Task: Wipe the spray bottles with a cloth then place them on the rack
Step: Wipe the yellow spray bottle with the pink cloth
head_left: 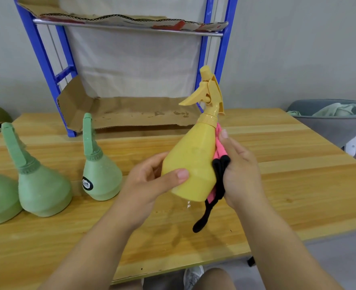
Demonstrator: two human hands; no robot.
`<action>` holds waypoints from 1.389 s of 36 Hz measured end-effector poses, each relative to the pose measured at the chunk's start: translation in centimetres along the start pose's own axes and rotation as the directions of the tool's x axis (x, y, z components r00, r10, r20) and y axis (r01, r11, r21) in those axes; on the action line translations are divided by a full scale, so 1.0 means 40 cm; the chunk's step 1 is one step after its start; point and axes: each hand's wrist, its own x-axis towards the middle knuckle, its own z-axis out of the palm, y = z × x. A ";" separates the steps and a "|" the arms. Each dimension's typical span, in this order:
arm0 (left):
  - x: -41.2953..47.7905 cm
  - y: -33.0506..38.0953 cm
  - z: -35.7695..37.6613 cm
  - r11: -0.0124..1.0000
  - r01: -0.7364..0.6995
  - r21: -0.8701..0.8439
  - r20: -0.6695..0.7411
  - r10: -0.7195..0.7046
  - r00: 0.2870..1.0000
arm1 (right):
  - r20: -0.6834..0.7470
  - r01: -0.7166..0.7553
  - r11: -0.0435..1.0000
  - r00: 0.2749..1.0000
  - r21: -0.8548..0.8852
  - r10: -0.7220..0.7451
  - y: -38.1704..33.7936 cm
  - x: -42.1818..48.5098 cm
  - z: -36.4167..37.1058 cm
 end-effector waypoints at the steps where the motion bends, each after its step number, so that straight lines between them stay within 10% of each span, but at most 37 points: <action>1: 0.001 -0.002 0.003 1.000 0.006 -0.009 -0.011 -0.006 1.000 | -0.013 0.039 0.999 0.999 -0.035 -0.039 0.000 -0.003 -0.001; 19: -0.003 -0.007 0.032 0.992 -0.115 -0.054 -0.318 0.092 0.944 | 0.039 0.366 0.789 0.916 -0.493 -0.400 0.067 -0.075 0.053; 28: -0.011 -0.003 -0.001 0.985 -0.104 -0.136 -0.061 0.097 0.993 | 0.040 0.054 0.986 0.998 -0.158 -0.049 0.016 -0.066 0.027; 43: -0.009 -0.010 0.027 0.982 -0.187 0.002 -0.159 0.185 0.970 | 0.031 0.463 0.737 0.855 -0.493 -0.517 0.058 -0.071 0.033; 50: -0.014 0.003 0.010 0.978 -0.205 -0.027 -0.093 0.202 0.975 | 0.038 0.197 0.941 0.980 -0.274 -0.194 0.009 -0.071 0.018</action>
